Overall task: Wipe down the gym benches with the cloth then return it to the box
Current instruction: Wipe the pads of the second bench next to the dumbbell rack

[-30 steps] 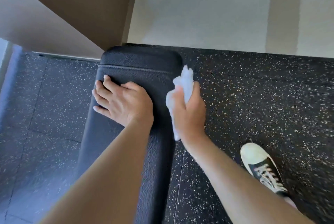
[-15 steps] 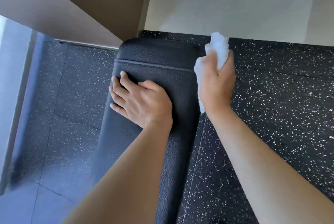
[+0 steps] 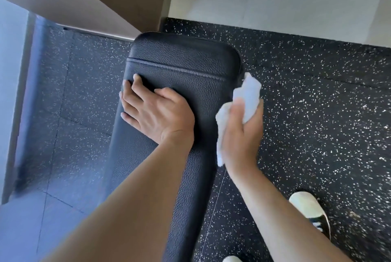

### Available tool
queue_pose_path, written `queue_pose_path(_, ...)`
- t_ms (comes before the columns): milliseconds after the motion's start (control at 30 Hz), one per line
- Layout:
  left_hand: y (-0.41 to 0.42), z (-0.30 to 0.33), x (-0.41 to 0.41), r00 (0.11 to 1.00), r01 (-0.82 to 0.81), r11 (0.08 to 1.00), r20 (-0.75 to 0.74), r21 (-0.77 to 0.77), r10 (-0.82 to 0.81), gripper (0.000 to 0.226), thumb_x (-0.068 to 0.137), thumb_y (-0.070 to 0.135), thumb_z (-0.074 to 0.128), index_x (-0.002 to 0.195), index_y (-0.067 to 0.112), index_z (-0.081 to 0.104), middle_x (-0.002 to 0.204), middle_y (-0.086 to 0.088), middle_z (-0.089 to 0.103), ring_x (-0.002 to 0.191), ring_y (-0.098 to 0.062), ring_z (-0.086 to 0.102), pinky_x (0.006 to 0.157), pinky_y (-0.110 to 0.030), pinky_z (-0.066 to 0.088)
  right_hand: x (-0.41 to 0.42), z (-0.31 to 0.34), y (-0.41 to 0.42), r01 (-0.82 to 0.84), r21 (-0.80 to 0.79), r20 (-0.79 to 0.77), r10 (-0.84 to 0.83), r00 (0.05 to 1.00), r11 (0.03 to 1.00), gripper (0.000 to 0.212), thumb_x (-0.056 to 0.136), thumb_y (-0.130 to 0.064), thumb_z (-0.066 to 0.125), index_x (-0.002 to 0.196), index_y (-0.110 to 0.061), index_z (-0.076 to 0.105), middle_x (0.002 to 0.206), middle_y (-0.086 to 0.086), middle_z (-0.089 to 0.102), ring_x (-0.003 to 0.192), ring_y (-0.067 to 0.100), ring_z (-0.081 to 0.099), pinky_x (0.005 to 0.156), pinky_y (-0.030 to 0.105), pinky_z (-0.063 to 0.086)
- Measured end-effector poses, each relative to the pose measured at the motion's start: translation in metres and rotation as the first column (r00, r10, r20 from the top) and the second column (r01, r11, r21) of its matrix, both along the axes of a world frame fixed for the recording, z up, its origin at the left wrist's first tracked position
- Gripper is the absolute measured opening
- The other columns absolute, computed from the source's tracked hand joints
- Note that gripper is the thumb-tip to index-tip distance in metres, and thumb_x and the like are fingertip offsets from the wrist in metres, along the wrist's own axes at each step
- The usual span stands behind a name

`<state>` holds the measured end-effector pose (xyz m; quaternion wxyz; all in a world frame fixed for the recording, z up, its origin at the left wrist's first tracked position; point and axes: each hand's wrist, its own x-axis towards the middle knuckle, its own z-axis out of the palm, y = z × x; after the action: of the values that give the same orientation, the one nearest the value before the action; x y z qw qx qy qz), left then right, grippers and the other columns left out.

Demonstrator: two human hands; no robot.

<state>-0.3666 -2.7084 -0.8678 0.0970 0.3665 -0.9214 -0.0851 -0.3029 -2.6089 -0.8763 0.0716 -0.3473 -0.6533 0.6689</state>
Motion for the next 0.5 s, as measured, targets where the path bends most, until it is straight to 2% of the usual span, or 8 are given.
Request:
queue_pose_path(67, -0.001, -0.001, 0.000, 1.000, -0.004, 1.000, -0.004, 0.001, 0.004, 0.062, 0.094, 0.032, 0.032, 0.155, 0.022, 0.042, 0.165, 0.000, 0.035, 0.156, -0.026, 0.026, 0.127, -0.051, 0.013, -0.045, -0.002, 0.014, 0.035, 0.075, -0.020, -0.033, 0.999, 0.997, 0.011, 0.101, -0.038, 0.051, 0.107, -0.046, 0.055, 0.095, -0.038, 0.066, 0.084, -0.010, 0.064, 0.069, 0.004, 0.042)
queue_pose_path(133, -0.002, -0.002, 0.000, 1.000, -0.007, 1.000, -0.004, 0.005, 0.007, 0.062, 0.094, 0.033, 0.032, 0.155, 0.023, 0.042, 0.165, 0.000, 0.035, 0.156, -0.026, 0.026, 0.127, -0.051, 0.013, -0.073, -0.003, 0.024, 0.055, 0.114, -0.005, -0.055, 0.998, 0.992, 0.007, 0.100, -0.039, 0.052, 0.106, -0.039, 0.057, 0.097, -0.039, 0.066, 0.084, -0.010, 0.064, 0.070, 0.007, 0.043)
queue_pose_path(200, -0.002, -0.003, 0.000, 1.000, -0.007, 1.000, -0.002, 0.014, 0.007, 0.062, 0.094, 0.033, 0.032, 0.154, 0.023, 0.042, 0.164, 0.000, 0.035, 0.155, -0.026, 0.027, 0.127, -0.051, 0.012, -0.073, -0.008, 0.024, 0.054, 0.128, -0.016, -0.052, 0.999, 0.990, 0.007, 0.100, -0.040, 0.053, 0.105, -0.037, 0.057, 0.099, -0.034, 0.068, 0.086, -0.005, 0.066, 0.073, 0.016, 0.048)
queue_pose_path(333, -0.005, 0.000, -0.001, 1.000, -0.006, 1.000, 0.002, 0.020, 0.006, 0.061, 0.094, 0.035, 0.030, 0.153, 0.024, 0.043, 0.164, 0.000, 0.035, 0.155, -0.026, 0.027, 0.127, -0.051, 0.012, -0.021, -0.011, 0.003, 0.020, 0.135, -0.023, -0.017, 1.000, 0.991, 0.003, 0.101, -0.045, 0.049, 0.101, -0.046, 0.051, 0.095, -0.020, 0.069, 0.088, 0.003, 0.066, 0.075, 0.030, 0.050)
queue_pose_path(500, -0.005, 0.001, -0.005, 1.000, -0.007, 1.000, 0.011, 0.029, 0.007, 0.055, 0.096, 0.036, 0.032, 0.148, 0.024, 0.044, 0.161, -0.001, 0.037, 0.153, -0.027, 0.029, 0.126, -0.052, 0.014, 0.081, -0.014, -0.035, -0.062, 0.092, 0.016, 0.061, 0.998, 0.994, 0.017, 0.103, -0.049, 0.049, 0.111, -0.035, 0.054, 0.096, -0.007, 0.070, 0.087, 0.018, 0.068, 0.079, 0.044, 0.055)
